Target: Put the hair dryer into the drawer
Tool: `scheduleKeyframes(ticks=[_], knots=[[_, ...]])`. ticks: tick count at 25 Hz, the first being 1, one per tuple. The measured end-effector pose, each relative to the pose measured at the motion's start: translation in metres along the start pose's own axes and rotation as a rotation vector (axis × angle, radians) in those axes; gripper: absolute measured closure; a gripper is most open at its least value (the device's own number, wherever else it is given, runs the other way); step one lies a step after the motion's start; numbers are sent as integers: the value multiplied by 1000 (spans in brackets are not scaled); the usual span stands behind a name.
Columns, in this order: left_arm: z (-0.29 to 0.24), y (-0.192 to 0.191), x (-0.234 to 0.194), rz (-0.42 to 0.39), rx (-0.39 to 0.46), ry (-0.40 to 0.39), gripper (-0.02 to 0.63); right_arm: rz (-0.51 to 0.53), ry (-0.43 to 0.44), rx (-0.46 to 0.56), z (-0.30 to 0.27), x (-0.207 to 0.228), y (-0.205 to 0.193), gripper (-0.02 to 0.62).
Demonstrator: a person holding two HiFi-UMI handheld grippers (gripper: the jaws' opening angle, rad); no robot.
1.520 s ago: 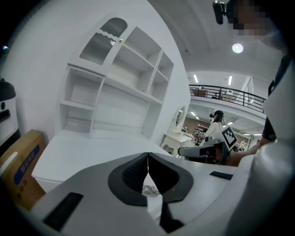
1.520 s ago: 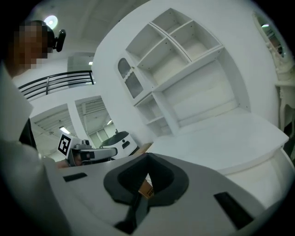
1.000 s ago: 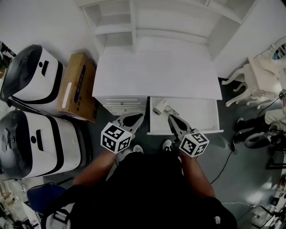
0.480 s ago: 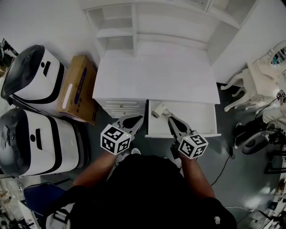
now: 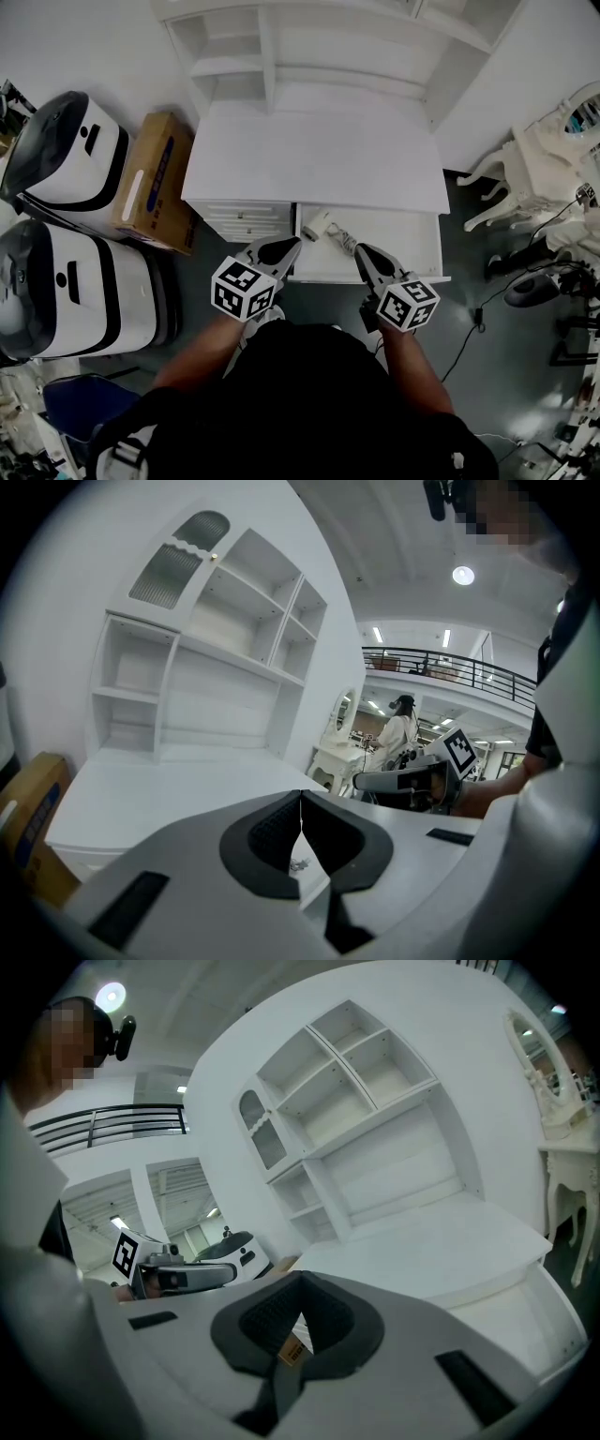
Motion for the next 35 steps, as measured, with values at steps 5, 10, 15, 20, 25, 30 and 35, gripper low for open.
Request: scheduleKeyframes(ticks=[5,10,15,20,25,30,35], knots=[[-3,-3,13,3,-16,18,595,-3,16,-18,9,5,-5,570],[0,-2,17,2,-27,43,595,1,19,-19,18,6,-9,570],[-1,1,24,33,-7,36,595,7,22,-27,26,7,-14,571],[-4,-1,34,52,-11,22,595,8,22,-28,32,9,-17,571],[-7,2,38,30,-10,18,595,7,24,-17,36,11,-17,571],[-9,4,39,22,-12,18,595,17,24,-15,37,11,-15,571],[-12,3,39,20,-17,21,595,46,34,6,37,9,-9,571]])
Point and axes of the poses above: the fingertips, and each gripper's own axes: z backward along the fingers, x to its right, y out of its top, the point moved 1 cm from there along z, backward along the fingers, and after that the axes turned 14 degrees about -z, right-handed, at the moved point
